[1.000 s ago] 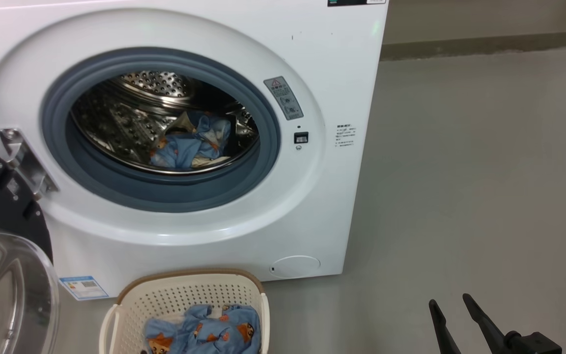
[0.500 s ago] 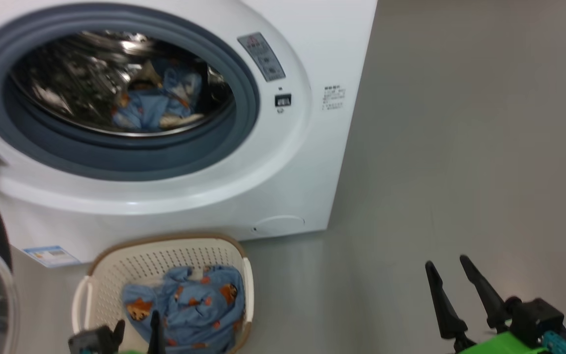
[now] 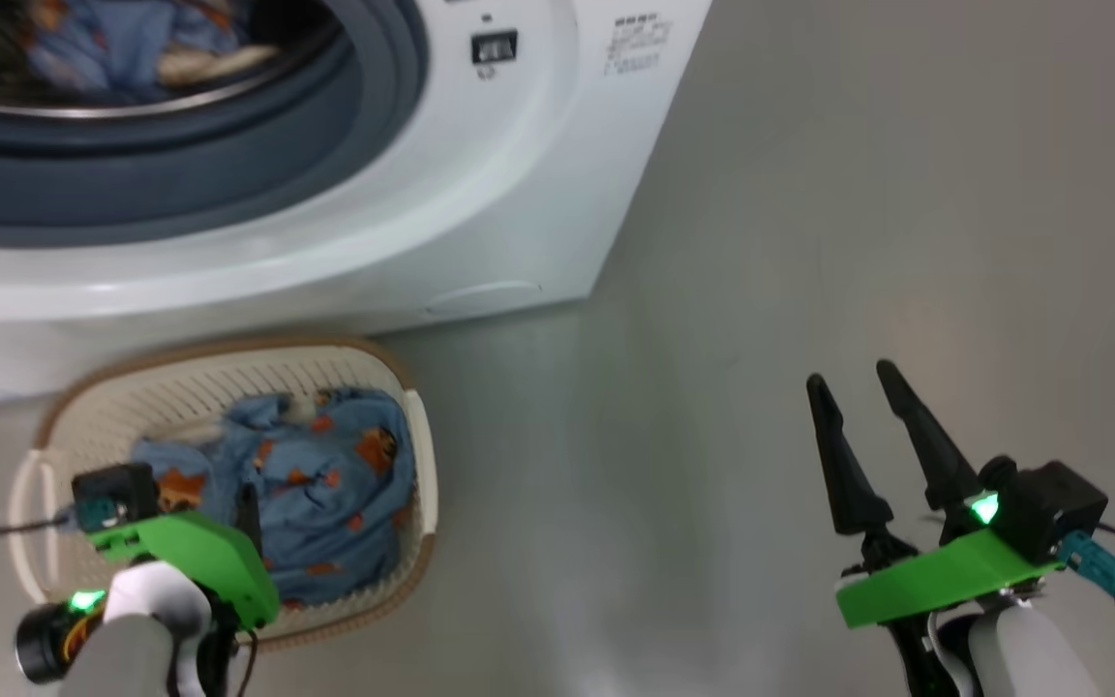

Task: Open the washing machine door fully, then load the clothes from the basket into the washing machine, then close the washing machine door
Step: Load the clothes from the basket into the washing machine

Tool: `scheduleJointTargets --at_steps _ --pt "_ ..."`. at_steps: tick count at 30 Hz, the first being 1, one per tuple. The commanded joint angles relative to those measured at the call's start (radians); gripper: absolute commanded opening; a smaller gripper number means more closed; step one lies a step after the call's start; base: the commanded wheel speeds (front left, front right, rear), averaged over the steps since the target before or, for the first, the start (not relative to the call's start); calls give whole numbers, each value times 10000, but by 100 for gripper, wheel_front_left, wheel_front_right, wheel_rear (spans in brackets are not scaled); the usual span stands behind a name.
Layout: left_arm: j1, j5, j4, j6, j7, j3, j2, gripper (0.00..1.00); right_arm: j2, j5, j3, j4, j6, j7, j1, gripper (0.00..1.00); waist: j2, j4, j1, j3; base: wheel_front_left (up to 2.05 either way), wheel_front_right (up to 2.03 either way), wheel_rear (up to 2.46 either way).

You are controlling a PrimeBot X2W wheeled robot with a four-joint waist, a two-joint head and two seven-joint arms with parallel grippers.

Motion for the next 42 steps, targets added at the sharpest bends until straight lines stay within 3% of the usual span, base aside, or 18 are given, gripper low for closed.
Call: scheduleJointTargets --at_steps 1,10,21,31,42 --pt "-301 16 93 -59 100 287 293 100 -16 46 274 -227 16 -48 -195 100 0 -626 0 1474 0 0 0" --pt "-2365 -281 2739 -385 666 278 336 100 -82 219 284 -327 16 -48 -869 100 0 -747 0 2691 0 0 0" --pt "-3998 -612 4721 -839 -179 411 123 100 -252 286 134 -483 16 -48 -1192 100 0 -749 0 3647 0 0 0" --pt "-4971 -859 5973 -942 -738 540 83 100 -310 344 74 -593 16 -48 -1274 100 0 -846 0 4152 0 0 0" --pt "-5504 -942 6437 -943 -776 473 110 100 -363 393 -29 -639 16 -48 -1270 100 0 -945 0 4570 0 0 0"
